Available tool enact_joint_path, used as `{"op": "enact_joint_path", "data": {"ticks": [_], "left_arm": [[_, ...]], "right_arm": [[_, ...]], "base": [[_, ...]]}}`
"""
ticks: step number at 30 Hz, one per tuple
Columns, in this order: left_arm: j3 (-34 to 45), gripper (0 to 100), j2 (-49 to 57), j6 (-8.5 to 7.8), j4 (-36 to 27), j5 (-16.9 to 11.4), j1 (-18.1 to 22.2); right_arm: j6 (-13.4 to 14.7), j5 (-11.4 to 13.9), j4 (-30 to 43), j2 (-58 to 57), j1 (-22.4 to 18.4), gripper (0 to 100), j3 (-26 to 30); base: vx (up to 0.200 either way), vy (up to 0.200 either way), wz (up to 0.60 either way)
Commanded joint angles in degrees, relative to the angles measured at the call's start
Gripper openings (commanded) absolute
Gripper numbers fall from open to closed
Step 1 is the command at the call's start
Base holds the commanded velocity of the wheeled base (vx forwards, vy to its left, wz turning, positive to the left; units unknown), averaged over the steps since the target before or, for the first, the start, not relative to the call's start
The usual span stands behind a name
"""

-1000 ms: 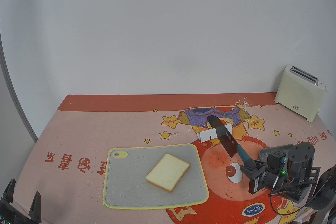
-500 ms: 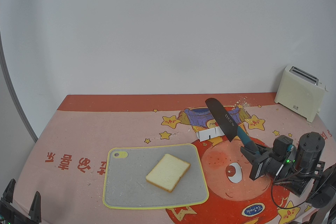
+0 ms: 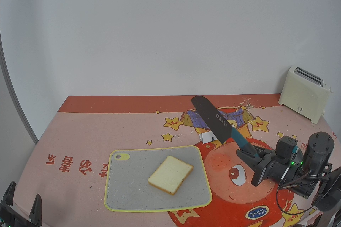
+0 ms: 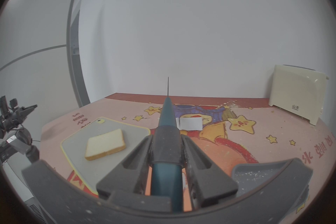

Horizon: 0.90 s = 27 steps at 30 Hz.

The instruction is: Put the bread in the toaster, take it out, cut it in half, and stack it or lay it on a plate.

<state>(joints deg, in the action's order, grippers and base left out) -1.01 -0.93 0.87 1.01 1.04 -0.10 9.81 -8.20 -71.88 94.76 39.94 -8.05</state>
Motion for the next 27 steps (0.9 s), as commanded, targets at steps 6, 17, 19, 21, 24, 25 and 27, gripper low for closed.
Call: {"op": "enact_joint_path", "data": {"ticks": [6,17,19,21,24,25,27], "left_arm": [[1.01,100,0.93,0.1,0.04,0.11,0.01],[1.01,100,0.93,0.01,0.04,0.02,0.01],[1.01,100,0.93,0.1,0.04,0.11,0.01],[1.01,100,0.93,0.1,0.04,0.11,0.01],[1.01,100,0.93,0.01,0.04,-0.07,0.01],[1.01,100,0.93,-0.07,0.04,-0.16,0.01],[1.01,100,0.93,-0.07,0.04,-0.07,0.01]], "right_arm": [[-0.76,7.33,2.18,-5.55,2.69,0,-1.53],[-3.66,5.92,4.99,-4.05,7.88,0,1.01],[-3.31,3.46,4.64,-3.61,9.55,0,0.05],[-3.13,2.49,4.46,-2.91,10.34,0,-0.83],[-2.25,1.35,4.29,-1.07,10.78,0,-3.91],[-2.25,1.52,4.29,-0.63,10.78,0,-3.91],[-2.43,1.79,4.29,-0.28,10.78,0,-3.64]], "base": [[0.0,0.0,0.0],[0.0,0.0,0.0],[0.0,0.0,0.0],[0.0,0.0,0.0],[0.0,0.0,0.0],[0.0,0.0,0.0],[0.0,0.0,0.0]]}}
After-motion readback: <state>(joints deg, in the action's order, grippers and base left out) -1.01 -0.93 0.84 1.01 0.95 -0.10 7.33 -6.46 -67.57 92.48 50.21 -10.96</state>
